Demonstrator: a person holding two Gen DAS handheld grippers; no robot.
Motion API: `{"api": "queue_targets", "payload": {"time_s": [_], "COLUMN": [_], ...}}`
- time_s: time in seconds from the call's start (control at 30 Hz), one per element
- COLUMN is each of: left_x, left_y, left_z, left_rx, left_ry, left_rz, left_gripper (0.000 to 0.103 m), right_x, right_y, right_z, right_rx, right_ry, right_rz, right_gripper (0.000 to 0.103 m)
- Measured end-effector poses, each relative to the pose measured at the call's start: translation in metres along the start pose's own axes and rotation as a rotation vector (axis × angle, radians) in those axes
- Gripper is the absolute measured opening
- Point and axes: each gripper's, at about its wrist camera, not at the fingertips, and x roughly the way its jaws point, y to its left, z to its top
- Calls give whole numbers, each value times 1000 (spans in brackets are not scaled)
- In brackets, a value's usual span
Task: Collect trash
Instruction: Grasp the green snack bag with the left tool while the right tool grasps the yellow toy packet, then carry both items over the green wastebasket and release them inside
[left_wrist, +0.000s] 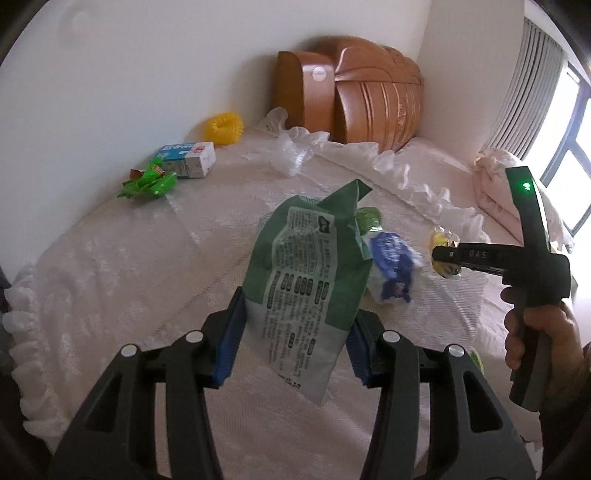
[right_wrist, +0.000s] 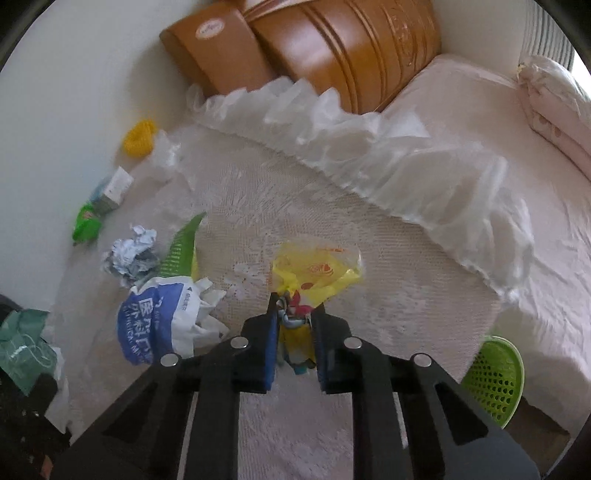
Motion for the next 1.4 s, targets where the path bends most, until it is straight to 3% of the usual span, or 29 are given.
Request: {"api": "queue_targets", "payload": {"time_s": [0.13, 0.37, 0.47, 0.67, 0.9, 1.17, 1.2, 1.27, 1.3, 1.4], "left_x": [-9, -21, -24, -25, -14, 14, 15, 19, 20, 23], "left_y": [-27, -99, -133, -181, -215, -255, -259, -269, -272, -285], "left_z": [-2, -10, -16, -25, -31, -37, -38, -41, -43, -47], "left_rx": [5, 71, 140, 226, 277, 338, 344, 363, 369, 397], "left_ry": [-1, 19, 25, 47, 91, 162, 167, 180, 185, 195], "left_rz": [-55, -185, -229, -289, -318, -333, -332, -331, -330, -329], "left_gripper": [48, 48, 48, 48, 48, 48, 48, 48, 48, 48], "right_x": [-36, -108, -128, -147, -146, -59, -46, -32, -24, -27], "right_y": [-23, -83, -112, -157, -187, -266, -274, -284, -290, -302], "right_z": [-12, -61, -82, -110, -124, -142, -144, -150, -153, -161], "right_rx": [10, 16, 33, 93, 119, 256, 262, 271, 280, 298], "right_ry": [-31, -54, -42, -31, -30, 117, 140, 174, 193, 189], "right_rz": [-2, -132, -191, -214, -217, -230, -237, -248, -261, -303], "right_gripper": [17, 17, 17, 18, 20, 22, 25, 45, 61, 83]}}
